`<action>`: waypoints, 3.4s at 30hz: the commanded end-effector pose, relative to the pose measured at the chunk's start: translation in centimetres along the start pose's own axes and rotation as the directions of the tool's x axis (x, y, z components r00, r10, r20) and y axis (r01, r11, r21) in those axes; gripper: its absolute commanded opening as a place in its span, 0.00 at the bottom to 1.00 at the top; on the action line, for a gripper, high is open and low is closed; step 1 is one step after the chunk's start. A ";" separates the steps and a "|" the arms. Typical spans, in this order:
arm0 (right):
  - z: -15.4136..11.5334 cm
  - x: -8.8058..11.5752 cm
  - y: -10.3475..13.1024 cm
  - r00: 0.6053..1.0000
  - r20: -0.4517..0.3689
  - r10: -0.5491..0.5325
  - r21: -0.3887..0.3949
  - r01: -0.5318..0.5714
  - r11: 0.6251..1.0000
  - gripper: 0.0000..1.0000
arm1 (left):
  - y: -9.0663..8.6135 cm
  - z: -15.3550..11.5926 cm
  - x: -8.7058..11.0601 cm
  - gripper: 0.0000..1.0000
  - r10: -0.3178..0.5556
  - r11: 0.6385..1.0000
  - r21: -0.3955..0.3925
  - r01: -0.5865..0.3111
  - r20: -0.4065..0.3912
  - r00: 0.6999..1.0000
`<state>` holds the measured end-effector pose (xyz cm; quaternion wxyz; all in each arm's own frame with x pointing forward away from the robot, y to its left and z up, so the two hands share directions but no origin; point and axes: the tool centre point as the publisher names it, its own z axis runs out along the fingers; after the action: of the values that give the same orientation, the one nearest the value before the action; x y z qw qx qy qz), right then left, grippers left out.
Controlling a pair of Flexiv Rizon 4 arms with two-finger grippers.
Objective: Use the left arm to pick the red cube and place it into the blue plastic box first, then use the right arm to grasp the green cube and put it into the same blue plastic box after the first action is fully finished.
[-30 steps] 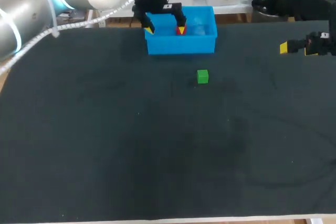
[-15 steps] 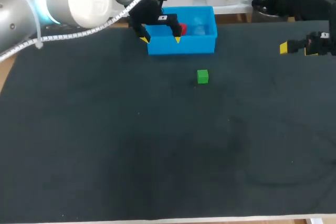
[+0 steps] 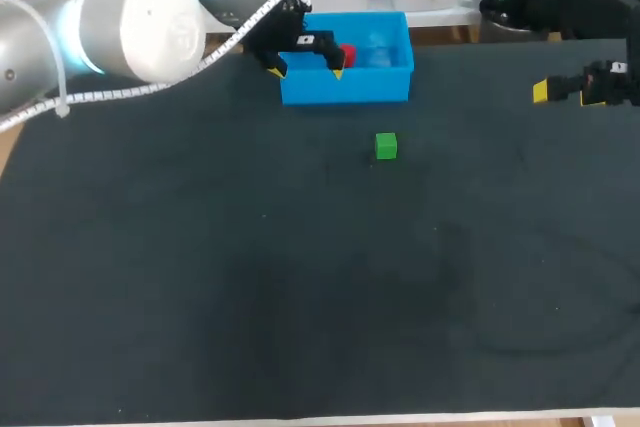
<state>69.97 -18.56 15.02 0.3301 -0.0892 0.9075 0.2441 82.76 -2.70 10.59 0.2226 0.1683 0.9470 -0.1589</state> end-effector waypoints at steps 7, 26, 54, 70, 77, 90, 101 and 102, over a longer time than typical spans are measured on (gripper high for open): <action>0.0 0.0 0.0 1.000 0.000 0.000 0.000 0.000 1.000 1.00 | 1.7 -1.0 1.2 1.00 0.085 0.975 0.186 -0.117 0.171 0.982; 0.0 0.0 0.0 1.000 0.000 0.000 0.000 0.000 1.000 1.00 | 2.4 -3.6 3.8 1.00 0.253 0.884 0.361 -0.298 0.168 0.953; 0.0 0.0 0.0 1.000 0.000 0.000 0.000 0.000 1.000 1.00 | 4.0 -4.5 7.9 1.00 0.311 0.869 0.370 -0.329 0.107 0.944; 0.0 0.0 0.0 1.000 0.000 0.000 0.000 0.000 1.000 1.00 | 4.4 -5.0 8.6 1.00 0.316 0.868 0.368 -0.334 0.110 0.942; 0.0 0.0 0.0 1.000 0.000 0.000 0.000 0.000 1.000 1.00 | 4.4 -5.0 8.6 1.00 0.316 0.868 0.368 -0.334 0.110 0.942; 0.0 0.0 0.0 1.000 0.000 0.000 0.000 0.000 1.000 1.00 | 4.4 -5.0 8.6 1.00 0.316 0.868 0.368 -0.334 0.110 0.942; 3.2 -2.4 4.8 0.994 -0.041 -0.101 -0.038 0.100 0.994 1.00 | 4.4 -5.0 8.6 1.00 0.316 0.868 0.368 -0.334 0.110 0.942; 3.7 -2.8 5.3 0.993 -0.052 -0.106 -0.035 0.104 0.994 1.00 | 4.4 -5.0 8.6 1.00 0.316 0.868 0.368 -0.334 0.110 0.942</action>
<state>70.36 -13.98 16.54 0.3283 -0.1474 0.9010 0.2424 75.40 5.17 9.81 0.2287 0.3610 0.8521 -0.3023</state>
